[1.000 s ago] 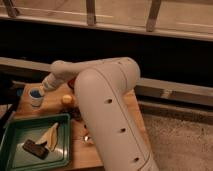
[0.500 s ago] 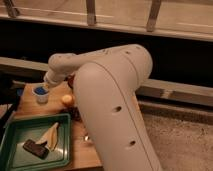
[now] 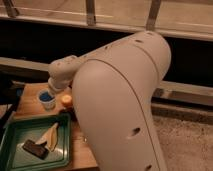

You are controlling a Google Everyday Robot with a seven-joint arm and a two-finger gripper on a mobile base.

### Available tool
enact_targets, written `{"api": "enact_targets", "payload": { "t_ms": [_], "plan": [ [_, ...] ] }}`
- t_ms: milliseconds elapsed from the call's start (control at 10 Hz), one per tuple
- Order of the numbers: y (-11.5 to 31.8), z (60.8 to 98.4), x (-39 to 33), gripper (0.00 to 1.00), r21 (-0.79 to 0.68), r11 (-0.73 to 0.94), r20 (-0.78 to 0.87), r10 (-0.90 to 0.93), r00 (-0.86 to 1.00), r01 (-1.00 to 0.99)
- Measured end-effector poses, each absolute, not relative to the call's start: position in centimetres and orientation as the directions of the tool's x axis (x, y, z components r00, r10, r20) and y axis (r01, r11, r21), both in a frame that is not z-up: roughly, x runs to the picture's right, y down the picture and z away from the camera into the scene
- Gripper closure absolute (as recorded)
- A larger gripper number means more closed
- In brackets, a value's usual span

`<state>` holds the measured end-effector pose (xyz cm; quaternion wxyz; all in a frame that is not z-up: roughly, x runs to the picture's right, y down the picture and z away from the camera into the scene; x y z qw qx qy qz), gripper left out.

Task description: Stack cups into tray

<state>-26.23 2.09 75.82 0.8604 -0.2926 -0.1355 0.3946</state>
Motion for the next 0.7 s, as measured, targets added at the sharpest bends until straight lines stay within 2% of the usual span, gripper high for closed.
{"api": "enact_targets", "payload": {
  "t_ms": [200, 700],
  "plan": [
    [2.52, 74.81, -25.76, 1.0, -0.605, 0.518, -0.004, 0.758, 0.652, -0.605],
    [2.39, 74.93, -26.26, 1.0, -0.615, 0.524, 0.006, 0.75, 0.661, -0.589]
  ]
}}
